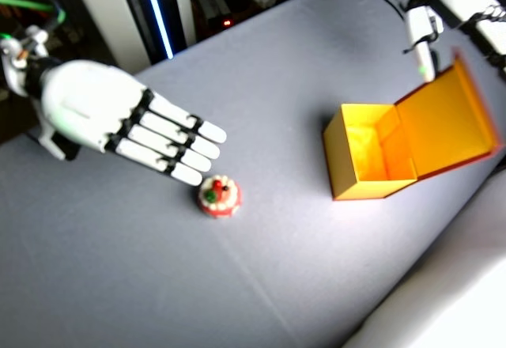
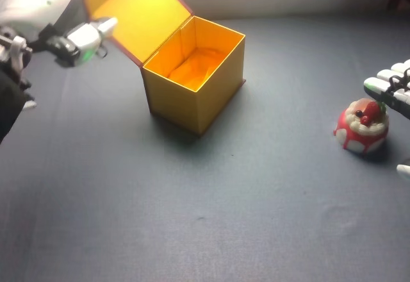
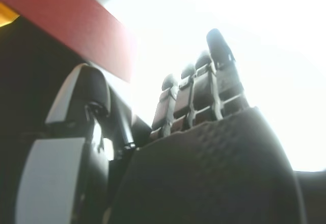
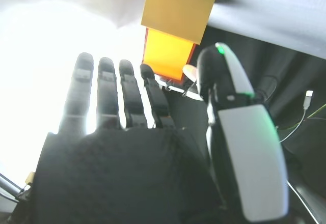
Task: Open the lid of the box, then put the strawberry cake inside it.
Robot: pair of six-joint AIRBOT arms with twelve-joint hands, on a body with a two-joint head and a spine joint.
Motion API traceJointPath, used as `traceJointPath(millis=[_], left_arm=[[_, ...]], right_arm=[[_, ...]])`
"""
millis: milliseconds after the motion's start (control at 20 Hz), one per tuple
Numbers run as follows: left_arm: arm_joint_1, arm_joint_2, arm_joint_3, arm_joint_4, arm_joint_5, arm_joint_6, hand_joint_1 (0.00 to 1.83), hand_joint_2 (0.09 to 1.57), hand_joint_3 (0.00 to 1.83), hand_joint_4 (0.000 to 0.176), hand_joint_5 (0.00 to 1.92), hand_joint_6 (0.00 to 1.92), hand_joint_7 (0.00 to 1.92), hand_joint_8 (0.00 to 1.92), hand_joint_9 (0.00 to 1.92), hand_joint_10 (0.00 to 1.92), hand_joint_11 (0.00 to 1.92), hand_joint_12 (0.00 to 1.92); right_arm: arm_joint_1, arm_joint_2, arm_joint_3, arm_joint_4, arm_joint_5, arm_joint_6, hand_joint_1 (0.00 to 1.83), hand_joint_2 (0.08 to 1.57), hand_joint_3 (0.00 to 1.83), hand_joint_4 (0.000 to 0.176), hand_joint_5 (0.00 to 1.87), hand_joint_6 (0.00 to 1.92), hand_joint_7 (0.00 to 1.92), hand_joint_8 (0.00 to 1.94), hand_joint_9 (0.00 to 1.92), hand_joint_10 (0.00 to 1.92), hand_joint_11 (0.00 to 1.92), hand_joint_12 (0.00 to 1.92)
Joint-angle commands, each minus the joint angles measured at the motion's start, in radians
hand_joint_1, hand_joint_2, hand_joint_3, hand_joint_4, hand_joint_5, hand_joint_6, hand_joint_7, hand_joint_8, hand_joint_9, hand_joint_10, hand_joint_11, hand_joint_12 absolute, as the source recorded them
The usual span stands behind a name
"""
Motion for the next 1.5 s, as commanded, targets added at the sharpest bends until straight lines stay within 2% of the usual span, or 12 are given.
traceJointPath(millis=[0,200,400,550,600,700,750,850,1150,1250,1300,1450], left_arm=[[0.007,0.011,0.003,0.036,-0.12,-0.022,0.77,1.38,0.0,0.021,0.0,0.0,0.0,0.0,0.0,0.0,0.0,0.51],[0.065,0.037,-0.04,0.131,-0.137,-0.054,0.81,1.29,0.0,0.067,0.0,0.0,0.0,0.0,0.0,0.0,0.0,1.04],[0.12,0.084,-0.106,0.235,-0.156,-0.062,0.82,1.26,0.0,0.045,0.0,0.0,0.0,0.0,0.0,0.0,0.0,0.79],[0.172,0.134,-0.165,0.323,-0.17,-0.077,0.84,1.27,0.0,0.108,0.07,0.03,0.0,0.0,0.0,0.0,0.0,0.59],[0.189,0.15,-0.182,0.356,-0.168,-0.087,0.9,1.27,0.0,0.054,0.14,0.05,0.02,0.0,0.0,0.0,0.0,0.5],[0.222,0.182,-0.216,0.414,-0.162,-0.099,0.99,1.26,0.0,0.067,0.26,0.07,0.04,0.01,0.0,0.0,0.0,0.25],[0.236,0.202,-0.236,0.448,-0.153,-0.105,0.94,1.25,0.0,0.026,0.41,0.04,0.22,0.02,0.18,0.05,0.0,0.8],[0.247,0.225,-0.258,0.5,-0.126,-0.121,0.95,1.25,0.0,0.003,0.47,0.04,0.27,0.02,0.23,0.06,0.0,0.9],[0.275,0.229,-0.267,0.553,-0.104,-0.167,0.81,1.25,0.01,0.018,0.54,0.02,0.31,0.0,0.3,0.06,0.0,1.25],[0.279,0.232,-0.269,0.556,-0.111,-0.172,0.81,1.25,0.01,0.019,0.54,0.01,0.3,0.0,0.29,0.06,0.0,1.25],[0.282,0.234,-0.271,0.556,-0.116,-0.173,0.8,1.26,0.01,0.019,0.54,0.01,0.3,0.0,0.29,0.06,0.0,1.24],[0.288,0.237,-0.275,0.558,-0.124,-0.173,0.79,1.27,0.0,0.015,0.53,0.01,0.3,0.01,0.3,0.07,0.0,1.26]], right_arm=[[0.006,0.001,0.006,0.002,0.122,0.009,0.6,1.33,0.0,0.0,0.0,0.0,0.0,0.0,0.0,0.0,0.0,0.0],[0.032,0.001,0.016,0.0,0.094,0.013,0.63,1.29,0.0,0.0,0.0,0.0,0.0,0.0,0.0,0.0,0.0,0.0],[0.087,-0.019,0.059,0.0,0.004,0.035,0.71,1.26,0.0,0.0,0.0,0.0,0.0,0.0,0.0,0.0,0.0,0.0],[0.147,-0.053,0.106,-0.003,-0.099,0.035,0.8,1.23,0.0,0.0,0.0,0.0,0.0,0.0,0.0,0.0,0.0,0.0],[0.167,-0.067,0.122,-0.005,-0.128,0.035,0.81,1.22,0.0,0.0,0.0,0.0,0.0,0.0,0.0,0.0,0.0,0.0],[0.21,-0.096,0.158,-0.005,-0.195,0.034,0.87,1.21,0.0,0.0,0.0,0.0,0.0,0.0,0.0,0.0,0.02,0.01],[0.227,-0.112,0.178,-0.005,-0.228,0.034,0.85,1.21,0.0,0.0,0.0,0.0,0.0,0.0,0.0,0.0,0.04,0.03],[0.25,-0.13,0.202,-0.005,-0.273,0.029,0.86,1.18,0.03,0.0,0.0,0.0,0.0,0.0,0.01,0.0,0.01,0.26],[0.3,-0.187,0.269,0.002,-0.403,-0.003,1.11,1.17,0.0,0.0,0.25,0.04,0.3,0.04,0.26,0.09,0.0,1.21],[0.316,-0.2,0.281,0.018,-0.434,-0.039,1.25,1.24,0.0,0.0,0.53,0.06,0.66,0.13,0.52,0.56,0.19,1.52],[0.324,-0.207,0.291,0.021,-0.448,-0.045,1.2,1.27,0.0,0.0,0.53,1.18,0.8,1.14,0.67,0.95,0.49,1.6],[0.339,-0.214,0.303,0.022,-0.463,-0.046,1.33,1.26,0.0,0.0,0.6,1.3,0.67,1.47,0.75,1.62,0.74,1.66]])
